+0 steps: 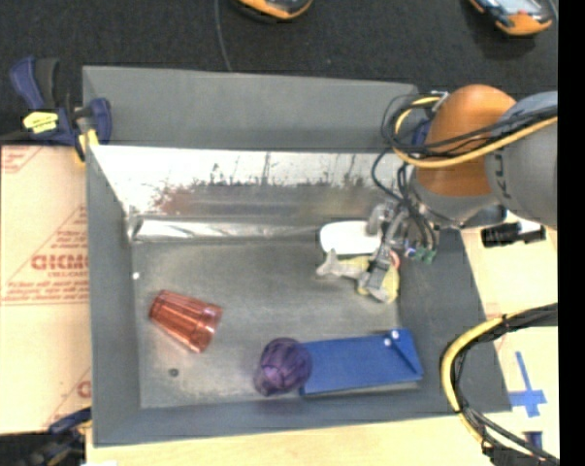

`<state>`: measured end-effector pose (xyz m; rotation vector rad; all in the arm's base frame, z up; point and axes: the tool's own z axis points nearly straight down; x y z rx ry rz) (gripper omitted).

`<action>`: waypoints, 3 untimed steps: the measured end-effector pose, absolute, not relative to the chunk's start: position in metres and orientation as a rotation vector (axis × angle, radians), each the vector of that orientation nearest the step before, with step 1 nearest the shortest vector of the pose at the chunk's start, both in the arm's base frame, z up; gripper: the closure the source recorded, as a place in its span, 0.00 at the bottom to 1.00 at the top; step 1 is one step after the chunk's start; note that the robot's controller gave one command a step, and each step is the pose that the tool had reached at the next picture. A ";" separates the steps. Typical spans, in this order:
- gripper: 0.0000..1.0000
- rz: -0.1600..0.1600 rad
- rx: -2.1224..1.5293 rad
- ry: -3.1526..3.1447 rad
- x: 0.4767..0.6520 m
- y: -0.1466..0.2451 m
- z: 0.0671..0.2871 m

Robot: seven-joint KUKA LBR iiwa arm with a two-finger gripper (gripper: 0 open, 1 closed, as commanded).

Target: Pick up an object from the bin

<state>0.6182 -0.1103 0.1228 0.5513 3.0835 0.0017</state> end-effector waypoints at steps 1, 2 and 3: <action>0.00 -0.004 0.464 3.092 0.627 -0.116 0.069; 1.00 0.003 0.891 2.989 0.625 -0.106 0.074; 1.00 0.003 0.890 2.990 0.625 -0.106 0.074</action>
Offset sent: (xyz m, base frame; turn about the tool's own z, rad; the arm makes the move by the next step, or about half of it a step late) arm 0.0043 0.0056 -0.0528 0.2293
